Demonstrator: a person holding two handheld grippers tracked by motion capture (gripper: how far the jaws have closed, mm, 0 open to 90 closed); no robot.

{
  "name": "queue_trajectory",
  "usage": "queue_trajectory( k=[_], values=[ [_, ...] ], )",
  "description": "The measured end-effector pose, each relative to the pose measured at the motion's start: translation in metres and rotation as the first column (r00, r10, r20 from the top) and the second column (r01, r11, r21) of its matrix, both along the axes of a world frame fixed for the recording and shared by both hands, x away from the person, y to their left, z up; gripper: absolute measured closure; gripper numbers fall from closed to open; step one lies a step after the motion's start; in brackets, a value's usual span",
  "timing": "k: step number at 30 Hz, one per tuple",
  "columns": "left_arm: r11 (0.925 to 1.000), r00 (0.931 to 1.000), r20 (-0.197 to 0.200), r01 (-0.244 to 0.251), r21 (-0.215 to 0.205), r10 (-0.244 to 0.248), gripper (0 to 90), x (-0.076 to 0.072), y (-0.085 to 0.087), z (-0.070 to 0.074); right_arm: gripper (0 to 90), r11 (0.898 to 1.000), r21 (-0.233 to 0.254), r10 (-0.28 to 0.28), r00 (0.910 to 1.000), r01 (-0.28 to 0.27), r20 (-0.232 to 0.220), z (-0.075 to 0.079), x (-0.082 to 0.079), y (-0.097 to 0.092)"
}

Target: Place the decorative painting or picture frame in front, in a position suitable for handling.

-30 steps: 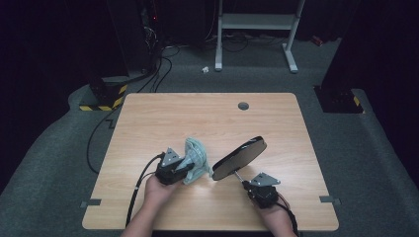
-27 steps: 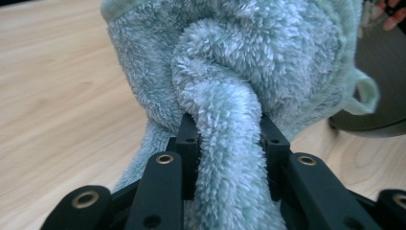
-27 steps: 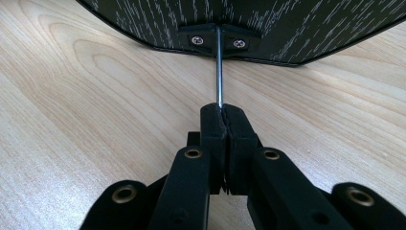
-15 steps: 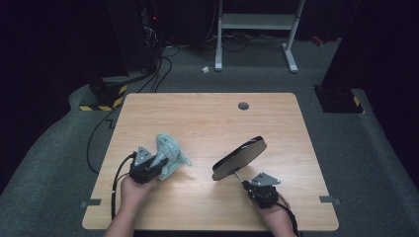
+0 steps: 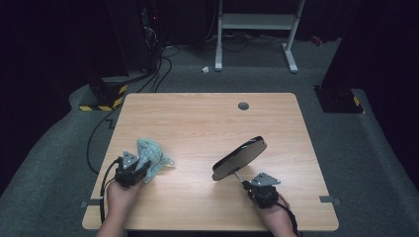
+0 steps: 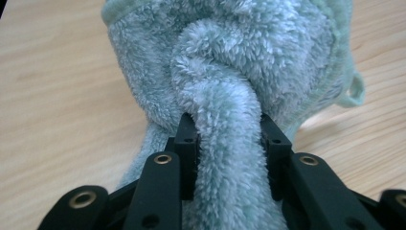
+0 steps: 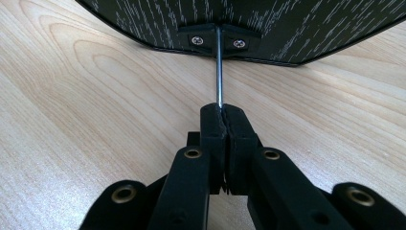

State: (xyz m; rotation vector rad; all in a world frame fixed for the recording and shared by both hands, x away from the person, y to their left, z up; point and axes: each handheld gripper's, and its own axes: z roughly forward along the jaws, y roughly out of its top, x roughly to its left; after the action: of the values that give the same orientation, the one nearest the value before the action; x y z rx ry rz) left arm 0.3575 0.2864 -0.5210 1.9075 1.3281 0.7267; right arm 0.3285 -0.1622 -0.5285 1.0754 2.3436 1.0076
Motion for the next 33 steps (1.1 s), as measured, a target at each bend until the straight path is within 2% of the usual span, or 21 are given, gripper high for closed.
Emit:
queue_trajectory(
  k=[3, 9, 11, 12, 13, 20, 21, 25, 28, 29, 33],
  values=[
    [0.9999, 0.9998, -0.02, -0.006, 0.008, 0.006, 65.7, 0.0, 0.002, -0.004, 87.3, 1.0, 0.001, 0.0, 1.0, 0.0, 0.0, 0.0, 0.0, 0.0],
    [1.0, 0.9997, -0.022, -0.006, -0.004, 0.006, 62.6, 0.0, 0.003, -0.008, 87.3, 1.0, 0.0, 0.0, 1.0, 0.0, 0.0, 0.0, 0.0, 0.0],
    [1.0, 0.9998, -0.018, -0.002, 0.001, 0.002, 56.5, 0.0, 0.002, -0.009, 87.2, 1.0, -0.001, 0.001, 1.0, -0.001, 0.002, 0.0, 0.0, 0.0],
    [1.0, 0.9999, -0.015, -0.001, 0.006, 0.001, 56.5, 0.0, 0.002, -0.009, 87.2, 1.0, -0.001, 0.001, 1.0, -0.001, 0.002, 0.0, 0.0, 0.0],
    [0.9999, 0.9999, -0.012, -0.005, 0.014, 0.005, 50.0, 0.0, 0.001, -0.01, 87.2, 1.0, -0.002, 0.003, 1.0, -0.003, 0.006, 0.0, 0.0, 0.0],
    [0.9995, 0.9994, -0.011, -0.032, 0.006, 0.032, 38.5, -0.002, 0.001, -0.011, 86.7, 1.0, -0.003, 0.005, 1.0, -0.005, 0.009, 0.0, 0.001, 0.0],
    [0.9992, 0.9991, -0.011, -0.041, 0.0, 0.041, 34.9, -0.003, 0.0, -0.009, 86.3, 1.0, -0.001, 0.006, 1.0, -0.006, 0.007, 0.0, 0.0, 0.0],
    [0.9991, 0.9991, 0.008, -0.041, -0.007, 0.041, 33.0, -0.008, 0.0, -0.004, 85.6, 1.0, -0.002, 0.01, 0.9999, -0.01, 0.008, 0.0, 0.001, 0.0],
    [0.998, 0.9989, 0.029, -0.034, -0.053, 0.036, 32.0, -0.012, 0.001, 0.002, 84.0, 1.0, -0.005, 0.013, 0.9999, -0.012, 0.01, 0.0, 0.0, 0.0],
    [0.9978, 0.9994, 0.03, -0.017, -0.064, 0.019, 31.8, -0.015, -0.001, 0.004, 82.9, 1.0, -0.009, 0.008, 0.9998, -0.008, 0.016, 0.0, 0.0, 0.0],
    [0.9987, 0.999, 0.044, 0.008, -0.051, -0.006, 32.0, -0.018, -0.009, 0.012, 81.8, 1.0, -0.008, 0.006, 0.9999, -0.006, 0.013, 0.0, 0.0, 0.0]
  ],
)
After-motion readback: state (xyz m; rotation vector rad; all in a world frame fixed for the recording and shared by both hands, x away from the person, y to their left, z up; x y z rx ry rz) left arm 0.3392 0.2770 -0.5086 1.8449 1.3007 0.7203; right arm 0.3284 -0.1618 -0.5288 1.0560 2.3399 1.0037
